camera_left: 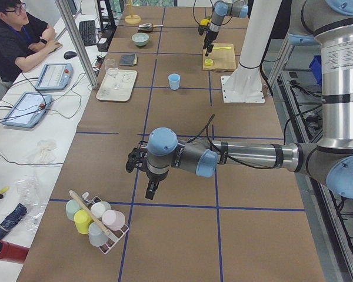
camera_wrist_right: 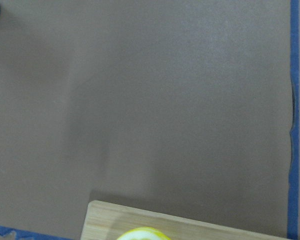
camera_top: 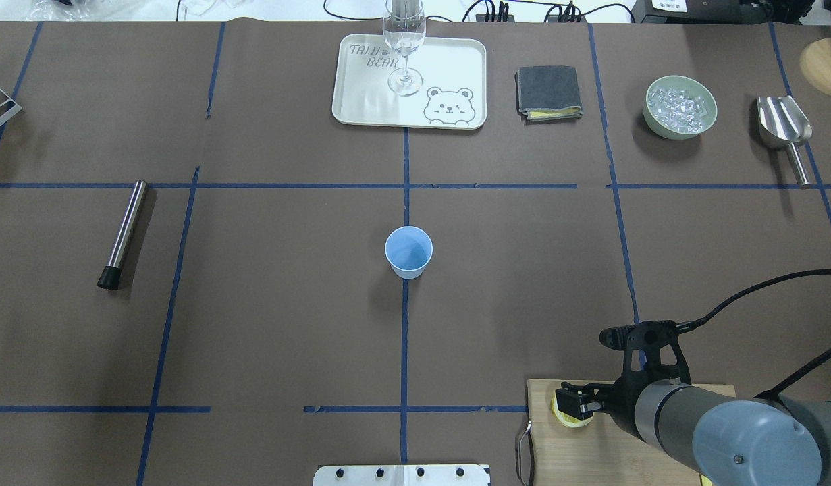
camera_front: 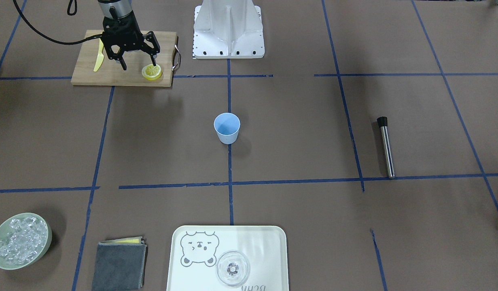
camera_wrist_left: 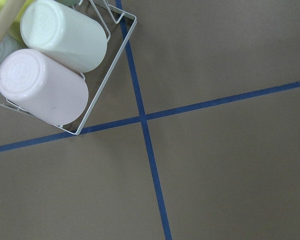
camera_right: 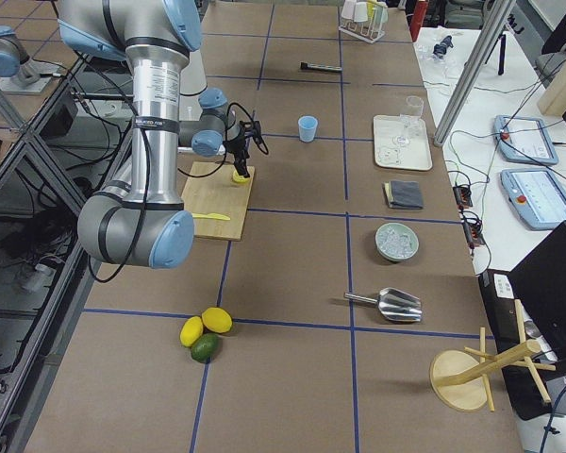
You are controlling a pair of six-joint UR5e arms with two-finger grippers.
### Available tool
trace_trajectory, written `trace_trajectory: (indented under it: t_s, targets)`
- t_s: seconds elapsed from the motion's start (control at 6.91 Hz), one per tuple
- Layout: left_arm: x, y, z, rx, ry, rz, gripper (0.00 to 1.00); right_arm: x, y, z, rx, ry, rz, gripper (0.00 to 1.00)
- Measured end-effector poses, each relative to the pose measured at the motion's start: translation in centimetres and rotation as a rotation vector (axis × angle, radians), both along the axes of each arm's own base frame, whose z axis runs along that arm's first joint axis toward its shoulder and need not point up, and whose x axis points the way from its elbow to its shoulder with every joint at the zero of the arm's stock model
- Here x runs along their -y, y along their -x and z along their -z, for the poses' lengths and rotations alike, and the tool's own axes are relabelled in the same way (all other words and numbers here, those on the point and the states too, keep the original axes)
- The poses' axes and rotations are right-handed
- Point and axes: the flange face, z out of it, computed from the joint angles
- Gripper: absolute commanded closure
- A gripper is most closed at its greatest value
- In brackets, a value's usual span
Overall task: Squeeze lemon into cup
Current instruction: 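Move the right gripper down to the lemon slices on the cutting board, then close the right gripper on the top lemon slice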
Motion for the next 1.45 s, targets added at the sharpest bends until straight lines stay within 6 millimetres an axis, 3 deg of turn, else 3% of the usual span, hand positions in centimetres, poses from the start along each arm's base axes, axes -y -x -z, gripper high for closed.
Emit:
trace_trajectory:
  t_s: [0.43, 1.01, 1.16, 1.45]
  targets:
    - [-0.1, 0.0, 0.0, -0.002, 0.001, -0.001, 0.0, -0.7, 2.9, -1.1, -0.023, -0.017, 0.004, 0.0]
    - [-0.2, 0.0, -0.2, -0.003, 0.005, -0.001, 0.0, -1.7, 4.4, -2.4, -0.053, -0.029, 0.018, 0.0]
    - [-0.2, 0.0, -0.2, -0.002, 0.005, -0.001, 0.0, -1.8, 4.6, -2.6, -0.058, -0.029, 0.02, 0.03]
    - [-0.2, 0.0, -0.2, -0.003, 0.005, -0.001, 0.0, -1.8, 4.7, -2.8, -0.063, -0.029, 0.021, 0.25]
